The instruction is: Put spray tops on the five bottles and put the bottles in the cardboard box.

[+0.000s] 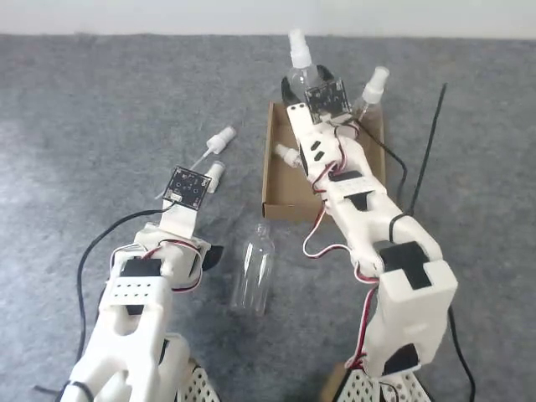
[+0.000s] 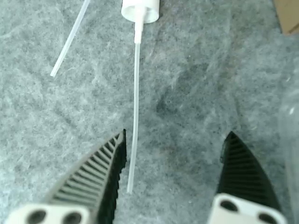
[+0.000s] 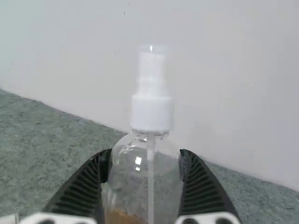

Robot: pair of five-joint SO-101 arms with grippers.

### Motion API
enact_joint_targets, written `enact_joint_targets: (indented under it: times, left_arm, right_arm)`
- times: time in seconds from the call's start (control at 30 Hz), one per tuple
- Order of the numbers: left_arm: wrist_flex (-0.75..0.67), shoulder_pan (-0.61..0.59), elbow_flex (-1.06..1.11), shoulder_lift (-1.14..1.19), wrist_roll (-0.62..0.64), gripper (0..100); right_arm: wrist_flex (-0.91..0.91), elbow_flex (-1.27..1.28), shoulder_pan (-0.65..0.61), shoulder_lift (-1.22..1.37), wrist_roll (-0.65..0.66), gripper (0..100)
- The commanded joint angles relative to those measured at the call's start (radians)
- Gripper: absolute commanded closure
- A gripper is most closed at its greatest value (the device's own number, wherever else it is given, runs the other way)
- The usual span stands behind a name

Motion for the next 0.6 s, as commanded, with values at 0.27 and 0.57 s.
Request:
enact_joint_targets:
  times: [0.27,0.57]
  left_arm:
    - [0.006,0.003,-0.005,-0.032,-0.011,69]
    - [0.006,0.003,-0.005,-0.032,-0.011,69]
  right_arm:
    - [-0.223,-0.003,-0.028,0.099,-0.034,99.2]
    - [-0.291,-0.003,-0.036,0.171,-0.035,99.2]
